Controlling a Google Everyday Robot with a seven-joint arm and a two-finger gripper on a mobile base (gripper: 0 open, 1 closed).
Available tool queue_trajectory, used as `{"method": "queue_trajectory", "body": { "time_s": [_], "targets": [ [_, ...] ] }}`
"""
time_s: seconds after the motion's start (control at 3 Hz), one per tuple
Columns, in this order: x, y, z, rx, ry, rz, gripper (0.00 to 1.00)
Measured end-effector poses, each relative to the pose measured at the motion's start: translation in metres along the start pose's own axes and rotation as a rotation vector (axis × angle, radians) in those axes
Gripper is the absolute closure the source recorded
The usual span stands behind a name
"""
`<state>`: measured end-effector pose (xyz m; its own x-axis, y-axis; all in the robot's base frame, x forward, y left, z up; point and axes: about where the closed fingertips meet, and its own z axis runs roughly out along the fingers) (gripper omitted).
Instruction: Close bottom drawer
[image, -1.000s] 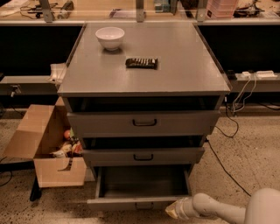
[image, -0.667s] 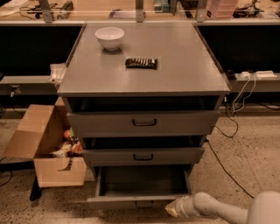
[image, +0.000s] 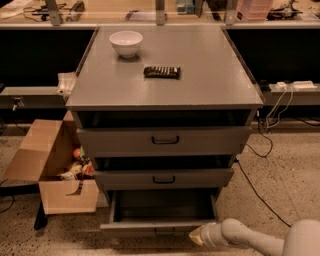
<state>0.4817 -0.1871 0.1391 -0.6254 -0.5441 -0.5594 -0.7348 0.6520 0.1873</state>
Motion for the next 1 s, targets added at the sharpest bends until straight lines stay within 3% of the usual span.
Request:
{"method": "queue_trajectory", "body": {
  "time_s": [0.67, 1.0],
  "targets": [
    [-0.019, -0.003, 0.014, -0.032, -0.063, 0.034, 1.00],
    [-0.024, -0.012, 0.014, -0.025, -0.077, 0.040, 1.00]
  ]
}}
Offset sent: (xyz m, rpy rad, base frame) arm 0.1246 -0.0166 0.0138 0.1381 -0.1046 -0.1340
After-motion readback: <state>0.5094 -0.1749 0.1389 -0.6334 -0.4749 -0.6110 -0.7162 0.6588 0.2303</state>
